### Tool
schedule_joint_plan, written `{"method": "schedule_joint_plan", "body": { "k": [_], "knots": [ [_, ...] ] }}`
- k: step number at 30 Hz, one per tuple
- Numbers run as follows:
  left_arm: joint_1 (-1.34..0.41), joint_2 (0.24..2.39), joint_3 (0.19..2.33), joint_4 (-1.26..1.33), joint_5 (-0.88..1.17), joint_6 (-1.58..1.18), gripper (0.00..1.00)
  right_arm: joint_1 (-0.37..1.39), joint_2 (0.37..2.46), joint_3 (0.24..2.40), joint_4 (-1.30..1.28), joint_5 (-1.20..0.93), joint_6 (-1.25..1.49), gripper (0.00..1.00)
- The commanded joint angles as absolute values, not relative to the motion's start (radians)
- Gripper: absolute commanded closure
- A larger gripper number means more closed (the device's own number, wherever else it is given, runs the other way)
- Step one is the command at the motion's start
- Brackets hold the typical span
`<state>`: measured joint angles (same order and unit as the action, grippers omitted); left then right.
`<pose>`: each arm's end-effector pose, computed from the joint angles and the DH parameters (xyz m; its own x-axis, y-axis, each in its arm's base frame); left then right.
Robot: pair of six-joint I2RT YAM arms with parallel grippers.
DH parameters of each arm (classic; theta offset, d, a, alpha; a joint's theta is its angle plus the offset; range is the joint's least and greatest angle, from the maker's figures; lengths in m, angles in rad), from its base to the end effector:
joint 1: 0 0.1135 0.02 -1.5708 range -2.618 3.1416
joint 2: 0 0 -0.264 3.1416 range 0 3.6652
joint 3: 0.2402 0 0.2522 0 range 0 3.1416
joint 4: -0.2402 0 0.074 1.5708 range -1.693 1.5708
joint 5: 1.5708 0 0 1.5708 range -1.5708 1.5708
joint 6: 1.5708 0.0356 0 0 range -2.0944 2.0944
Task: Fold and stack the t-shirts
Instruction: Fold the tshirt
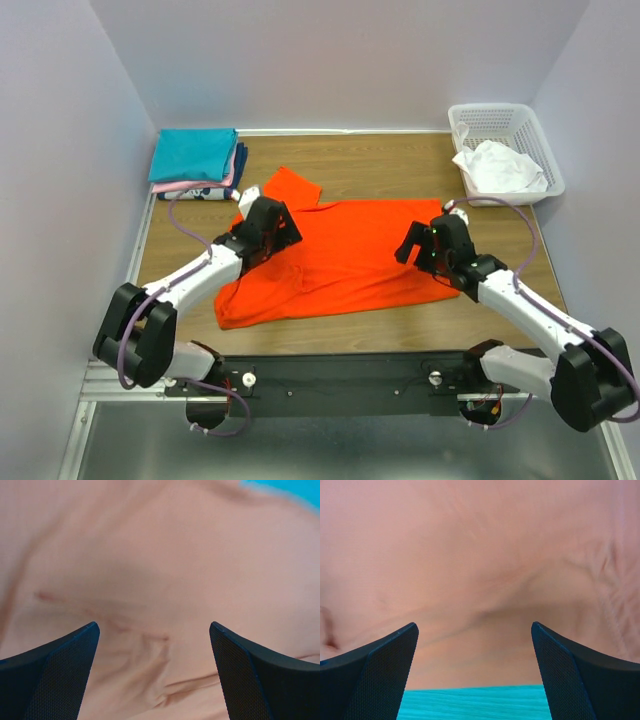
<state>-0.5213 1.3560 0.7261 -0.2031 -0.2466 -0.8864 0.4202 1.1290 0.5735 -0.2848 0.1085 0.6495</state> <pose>0.2385 -0.1269 0.1953 -0.6695 -0.4819 -0.5652 -0.2819 0.8689 -0.4070 0.2023 0.0862 0.1925 -0.7469 0.3248 -0.5802 0.1409 0.9301 0.3393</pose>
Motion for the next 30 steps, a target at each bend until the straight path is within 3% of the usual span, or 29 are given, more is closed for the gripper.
{"method": "schedule_joint_plan", "body": {
  "k": [1, 8, 15, 19, 28, 30],
  "knots": [
    [-0.465, 1.359, 0.909, -0.238, -0.347, -0.786, 0.02, 0.425, 1.051, 0.696, -0.351, 0.244, 0.664, 0.0],
    [-0.328, 1.648, 1.25, -0.19, -0.281, -0.597, 0.02, 0.423, 1.097, 0.775, -0.354, 0.334, 0.66, 0.0],
    [-0.287, 2.101, 1.86, -0.42, -0.286, -0.454, 0.02, 0.417, 1.135, 0.759, -0.356, 0.353, 0.646, 0.0],
    [-0.282, 2.298, 2.076, -0.522, -0.258, -0.408, 0.02, 0.413, 1.144, 0.746, -0.354, 0.368, 0.64, 0.0],
    [-0.282, 2.536, 2.29, -0.572, -0.334, -0.397, 0.02, 0.411, 1.16, 0.709, -0.356, 0.357, 0.623, 0.0],
    [-0.282, 2.556, 2.29, -0.566, -0.324, -0.4, 0.1, 0.411, 1.161, 0.707, -0.356, 0.35, 0.618, 0.0]
  ]
}}
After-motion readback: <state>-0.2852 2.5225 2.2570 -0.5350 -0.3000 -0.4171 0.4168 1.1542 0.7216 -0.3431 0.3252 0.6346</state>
